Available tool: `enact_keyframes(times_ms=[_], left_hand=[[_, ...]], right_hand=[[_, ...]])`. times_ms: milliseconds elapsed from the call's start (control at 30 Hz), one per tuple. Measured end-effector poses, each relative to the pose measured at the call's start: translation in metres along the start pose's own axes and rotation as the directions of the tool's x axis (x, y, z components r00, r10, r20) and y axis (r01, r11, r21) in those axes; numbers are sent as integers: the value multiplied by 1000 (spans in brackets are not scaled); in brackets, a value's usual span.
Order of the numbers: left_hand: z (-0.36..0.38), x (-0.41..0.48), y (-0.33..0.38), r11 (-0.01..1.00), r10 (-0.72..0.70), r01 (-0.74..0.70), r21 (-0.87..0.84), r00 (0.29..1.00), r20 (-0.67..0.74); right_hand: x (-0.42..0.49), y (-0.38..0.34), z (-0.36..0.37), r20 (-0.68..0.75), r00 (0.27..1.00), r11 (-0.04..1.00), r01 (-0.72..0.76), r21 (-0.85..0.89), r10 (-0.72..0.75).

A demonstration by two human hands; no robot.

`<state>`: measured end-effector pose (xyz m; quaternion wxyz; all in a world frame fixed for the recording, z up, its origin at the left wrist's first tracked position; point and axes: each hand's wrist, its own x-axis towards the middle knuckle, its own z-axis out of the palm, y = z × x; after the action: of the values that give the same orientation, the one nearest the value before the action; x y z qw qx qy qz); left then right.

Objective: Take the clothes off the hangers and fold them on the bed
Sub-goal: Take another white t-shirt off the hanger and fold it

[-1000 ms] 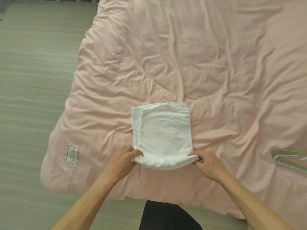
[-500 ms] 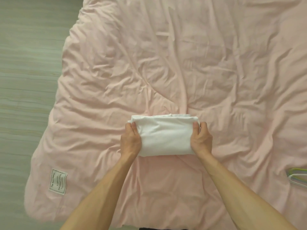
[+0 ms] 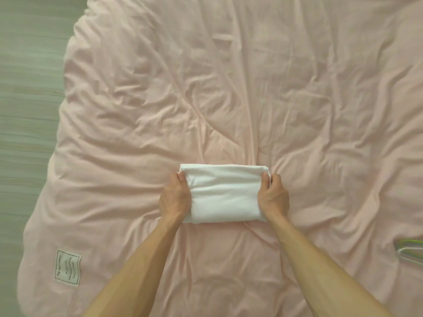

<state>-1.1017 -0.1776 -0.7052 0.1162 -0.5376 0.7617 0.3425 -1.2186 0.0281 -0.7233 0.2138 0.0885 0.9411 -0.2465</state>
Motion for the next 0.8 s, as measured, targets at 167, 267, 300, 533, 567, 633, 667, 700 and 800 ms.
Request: enact_keyframes(times_ms=[167,267,300,533,567,633,667,700,800], left_hand=[[7,-21,-5,836,545,-475,275,779,-311],[34,-31,3,657,719,-663,361,694,-34],[44,-29,2,631,721,-681,370,692,44],[52,3,-30,711,532,-491,504,844,71],[50,5,-35,752,477,-426,503,878,31],[42,8,-45,796,388,-335,504,922,1],[36,9,-48,800,366,-316,511,931,3],[32,9,-51,800,355,-313,512,935,16],[23,-4,-42,856,300,-235,461,951,-72]], right_hand=[[-17,-5,1,-342,854,920,356,-166,-392],[-29,-15,20,-167,717,726,611,-315,-676],[-31,-16,27,-46,713,683,648,-339,-699],[2,27,37,243,834,641,539,-546,-495],[8,32,33,242,856,649,506,-568,-456],[19,40,22,228,872,648,476,-595,-433],[21,40,16,223,871,651,478,-589,-438],[22,41,13,207,865,653,484,-583,-457],[12,39,8,101,867,720,465,-516,-488]])
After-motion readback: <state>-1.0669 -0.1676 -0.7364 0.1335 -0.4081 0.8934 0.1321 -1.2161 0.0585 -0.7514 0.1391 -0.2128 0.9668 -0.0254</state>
